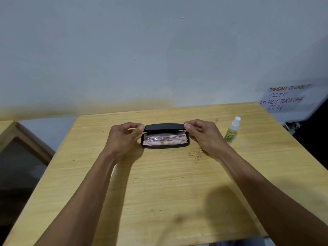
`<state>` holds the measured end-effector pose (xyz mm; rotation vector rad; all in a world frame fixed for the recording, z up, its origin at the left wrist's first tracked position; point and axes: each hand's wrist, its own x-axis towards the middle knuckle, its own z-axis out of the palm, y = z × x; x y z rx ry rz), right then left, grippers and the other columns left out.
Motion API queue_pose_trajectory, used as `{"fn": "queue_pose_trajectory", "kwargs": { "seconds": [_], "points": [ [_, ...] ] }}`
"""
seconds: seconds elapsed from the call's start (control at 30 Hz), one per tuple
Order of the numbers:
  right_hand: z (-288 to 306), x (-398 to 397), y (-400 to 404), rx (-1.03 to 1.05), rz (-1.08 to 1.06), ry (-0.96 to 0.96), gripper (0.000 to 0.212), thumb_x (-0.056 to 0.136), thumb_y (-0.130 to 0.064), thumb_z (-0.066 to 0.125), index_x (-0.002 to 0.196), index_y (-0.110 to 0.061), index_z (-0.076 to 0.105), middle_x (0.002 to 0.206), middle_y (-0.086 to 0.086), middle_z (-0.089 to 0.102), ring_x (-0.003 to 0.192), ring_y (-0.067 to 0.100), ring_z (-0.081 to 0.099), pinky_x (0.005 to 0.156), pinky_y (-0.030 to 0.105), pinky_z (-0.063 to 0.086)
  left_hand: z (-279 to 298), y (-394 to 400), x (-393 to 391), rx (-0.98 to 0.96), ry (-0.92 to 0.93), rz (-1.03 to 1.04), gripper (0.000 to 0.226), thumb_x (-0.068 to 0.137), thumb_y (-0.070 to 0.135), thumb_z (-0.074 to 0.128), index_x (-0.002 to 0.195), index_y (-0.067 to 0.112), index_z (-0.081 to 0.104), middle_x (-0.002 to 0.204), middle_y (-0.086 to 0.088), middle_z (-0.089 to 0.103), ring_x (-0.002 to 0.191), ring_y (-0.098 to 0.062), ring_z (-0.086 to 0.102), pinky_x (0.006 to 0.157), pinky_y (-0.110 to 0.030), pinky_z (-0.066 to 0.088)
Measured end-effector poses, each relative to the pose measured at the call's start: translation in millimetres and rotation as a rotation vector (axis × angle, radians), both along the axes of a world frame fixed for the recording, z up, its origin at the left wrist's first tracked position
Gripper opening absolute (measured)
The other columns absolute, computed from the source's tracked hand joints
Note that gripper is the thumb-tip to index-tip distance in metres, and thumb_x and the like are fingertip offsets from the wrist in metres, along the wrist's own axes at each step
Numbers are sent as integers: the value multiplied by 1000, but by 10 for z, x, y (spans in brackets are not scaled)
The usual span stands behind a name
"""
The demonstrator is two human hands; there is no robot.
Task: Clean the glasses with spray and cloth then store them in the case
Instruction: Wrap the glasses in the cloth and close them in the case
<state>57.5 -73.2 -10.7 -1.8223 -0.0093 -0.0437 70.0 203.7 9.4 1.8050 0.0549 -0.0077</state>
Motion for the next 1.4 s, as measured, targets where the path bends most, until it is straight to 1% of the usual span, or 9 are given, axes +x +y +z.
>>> {"fn": "queue_pose_trajectory", "kwargs": {
  "seconds": [0.17, 0.37, 0.6, 0.77, 0.9, 1.03, 1.13, 1.27, 1.4],
  "points": [
    [-55, -50, -41, -82, 23, -21, 27, 89, -41, 71, 111, -27, 74, 106, -9, 76, 108, 7, 68, 99, 36, 55, -10, 31, -74, 98, -3, -56, 12, 84, 30, 74, 92, 21, 76, 91, 2, 78, 88, -13, 71, 80, -31, 55],
    [-106, -121, -15, -256, 33, -114, 18, 94, -29, 68, 109, -22, 76, 99, -17, 72, 91, -16, 62, 72, 2, 44, -118, -79, -179, 124, -75, -28, 13, 81, 18, 77, 94, 17, 76, 92, 3, 77, 91, -11, 72, 84, -27, 56],
    [-69, -181, 15, -277, 10, -116, 19, 92, -36, 69, 108, -28, 75, 103, -18, 72, 99, -5, 65, 79, 9, 48, -69, -93, -249, 222, -97, -137, 43, 76, 22, 81, 117, 19, 71, 110, 8, 70, 101, 1, 65, 77, -10, 52],
    [-38, -314, -2, -439, 114, -76, 69, 72, -51, 83, 135, -32, 60, 128, -13, 60, 117, 5, 55, 102, 24, 47, -78, -102, -289, 255, -121, -147, 55, 68, 13, 87, 119, 11, 68, 113, 5, 69, 91, 20, 60, 72, 2, 44],
    [-51, -378, 15, -447, 32, -175, 58, 77, -38, 83, 131, -30, 64, 116, -18, 55, 115, 4, 51, 100, 19, 45, -118, -136, -380, 225, -137, -122, 50, 70, 8, 85, 117, 8, 69, 106, 6, 67, 85, 26, 57, 67, 5, 42],
    [-110, -416, 55, -476, -15, -200, 53, 82, -40, 78, 133, -33, 62, 103, -27, 54, 113, 10, 52, 99, 29, 46, -151, -185, -502, 307, -170, -48, 54, 70, 20, 86, 121, 18, 69, 116, 2, 69, 94, 7, 59, 70, 5, 41],
    [-181, -455, 103, -558, -66, -198, 59, 83, -51, 73, 138, -38, 56, 107, -7, 64, 110, 15, 54, 94, 37, 49, -146, -215, -559, 377, -204, 13, 58, 68, 30, 86, 123, 21, 68, 118, 2, 70, 96, 6, 55, 74, 6, 37],
    [-230, -460, 190, -542, -125, -185, 65, 79, -54, 75, 139, -39, 54, 113, -2, 64, 112, 17, 54, 98, 43, 48, -124, -283, -603, 448, -263, 57, 59, 68, 34, 86, 123, 21, 68, 117, -3, 72, 98, 0, 53, 91, -13, 40],
    [-251, -438, 223, -509, -137, -195, 64, 80, -49, 77, 139, -36, 55, 113, -4, 65, 113, 14, 52, 98, 43, 49, -136, -298, -590, 442, -264, 76, 59, 65, 39, 86, 119, 20, 70, 109, -4, 75, 95, -6, 60, 84, -16, 43]
  ]
}}
